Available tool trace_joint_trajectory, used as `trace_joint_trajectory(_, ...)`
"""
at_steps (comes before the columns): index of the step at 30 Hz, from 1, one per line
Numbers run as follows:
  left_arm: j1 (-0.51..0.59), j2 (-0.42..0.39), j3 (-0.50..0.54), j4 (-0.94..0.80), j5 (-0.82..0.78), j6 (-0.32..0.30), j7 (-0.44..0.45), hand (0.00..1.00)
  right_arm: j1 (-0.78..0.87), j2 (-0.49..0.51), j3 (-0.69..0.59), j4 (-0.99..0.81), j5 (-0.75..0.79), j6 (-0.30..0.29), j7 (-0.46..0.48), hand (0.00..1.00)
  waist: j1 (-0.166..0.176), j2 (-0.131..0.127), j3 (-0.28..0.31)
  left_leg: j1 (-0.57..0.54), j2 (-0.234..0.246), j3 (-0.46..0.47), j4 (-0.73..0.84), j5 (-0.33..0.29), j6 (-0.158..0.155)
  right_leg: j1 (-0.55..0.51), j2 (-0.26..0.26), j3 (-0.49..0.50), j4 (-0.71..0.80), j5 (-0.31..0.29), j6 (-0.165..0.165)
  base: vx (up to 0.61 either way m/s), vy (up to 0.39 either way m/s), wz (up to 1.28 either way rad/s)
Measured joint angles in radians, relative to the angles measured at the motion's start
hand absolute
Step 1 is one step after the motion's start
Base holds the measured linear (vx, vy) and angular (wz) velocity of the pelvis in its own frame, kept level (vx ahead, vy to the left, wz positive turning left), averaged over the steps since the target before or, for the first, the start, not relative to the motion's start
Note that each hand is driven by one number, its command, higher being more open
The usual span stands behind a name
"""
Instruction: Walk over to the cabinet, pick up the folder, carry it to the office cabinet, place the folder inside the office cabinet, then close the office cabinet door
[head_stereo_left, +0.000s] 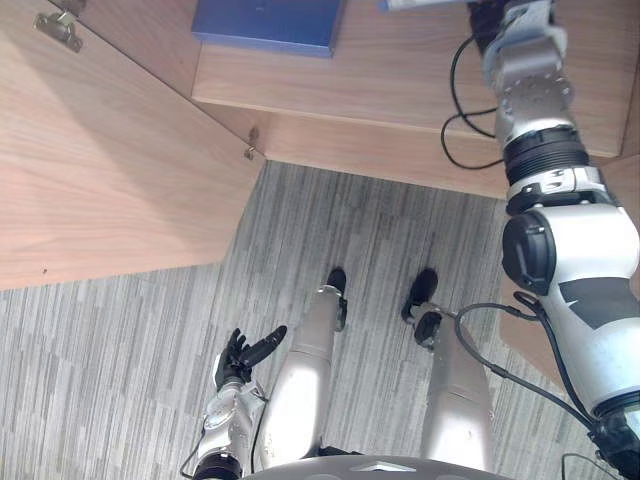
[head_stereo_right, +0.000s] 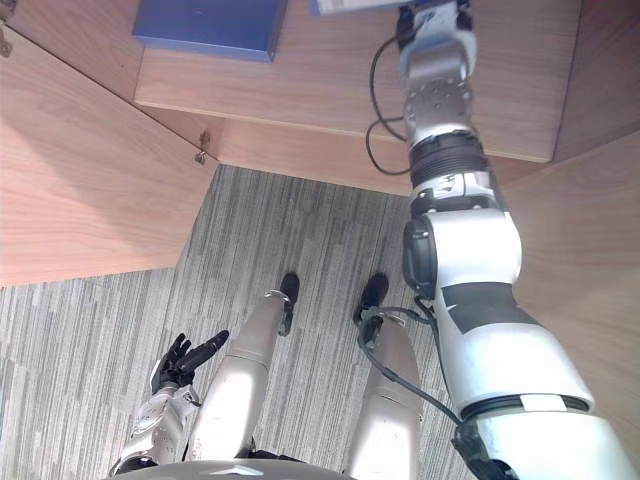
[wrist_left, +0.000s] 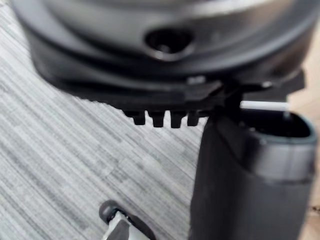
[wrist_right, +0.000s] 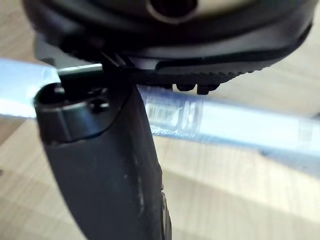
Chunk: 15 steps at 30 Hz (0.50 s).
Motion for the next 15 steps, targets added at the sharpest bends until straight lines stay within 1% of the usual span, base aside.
trace_joint_trajectory(1,0.000,0.004,-0.002,0.005,0.001,0.000,-0.002,1.00,0.021,0.010,0.030,0.029,-0.054,0.035,0.016,1.00,-0.004,0.000,0.000,0.011,0.002,0.004,-0.002,-0.002,0.001,0.010,0.001,0.002,-0.002,0.000,0.000,0.00,0.015,-0.07)
trace_joint_trajectory(3,0.000,0.005,-0.006,0.006,0.002,0.001,-0.008,1.00,0.041,0.027,0.065,0.069,-0.111,0.080,0.029,1.00,-0.005,-0.001,0.000,0.021,0.003,0.013,-0.010,-0.003,0.003,0.014,0.002,0.009,-0.012,0.001,0.002,-0.01,0.016,-0.08)
trace_joint_trajectory(4,0.000,0.007,-0.008,0.006,0.007,0.002,-0.010,1.00,0.049,0.035,0.093,0.090,-0.149,0.094,0.038,1.00,-0.006,-0.001,0.000,0.025,0.003,0.017,-0.017,-0.004,0.007,0.015,0.002,0.012,-0.018,0.001,0.009,-0.02,0.011,-0.06)
trace_joint_trajectory(5,0.001,0.009,-0.008,0.006,0.009,0.004,-0.013,1.00,0.052,0.035,0.103,0.095,-0.173,0.095,0.045,1.00,-0.007,-0.001,0.000,0.026,0.003,0.017,-0.018,-0.004,0.007,0.017,0.003,0.012,-0.019,0.001,0.010,0.00,0.000,0.00)
trace_joint_trajectory(7,0.002,0.013,-0.010,0.009,0.010,0.018,-0.023,1.00,0.055,0.031,0.126,0.099,-0.218,0.124,0.080,1.00,-0.011,-0.001,-0.001,0.028,0.006,0.017,-0.018,-0.004,0.006,0.021,0.006,0.012,-0.025,0.002,0.012,0.00,0.000,0.00)
trace_joint_trajectory(11,0.002,0.024,-0.019,0.014,0.012,0.019,-0.034,1.00,0.060,0.030,0.130,0.099,-0.266,0.140,0.114,1.00,-0.021,-0.003,-0.001,0.028,0.006,0.018,-0.021,-0.003,0.005,0.022,0.006,0.012,-0.028,0.007,0.010,0.00,0.000,0.00)
trace_joint_trajectory(13,0.002,0.029,-0.019,0.018,0.012,0.019,-0.041,1.00,0.075,0.029,0.130,0.099,-0.267,0.139,0.142,1.00,-0.025,-0.009,-0.003,0.031,0.006,0.020,-0.024,-0.003,0.006,0.024,0.006,0.013,-0.030,0.008,0.011,0.00,0.000,0.00)
trace_joint_trajectory(15,0.003,0.032,-0.020,0.019,0.012,0.019,-0.043,1.00,0.082,0.029,0.130,0.099,-0.268,0.140,0.146,1.00,-0.026,-0.013,-0.003,0.036,0.006,0.022,-0.028,-0.003,0.006,0.027,0.006,0.014,-0.032,0.008,0.012,0.00,0.000,0.00)
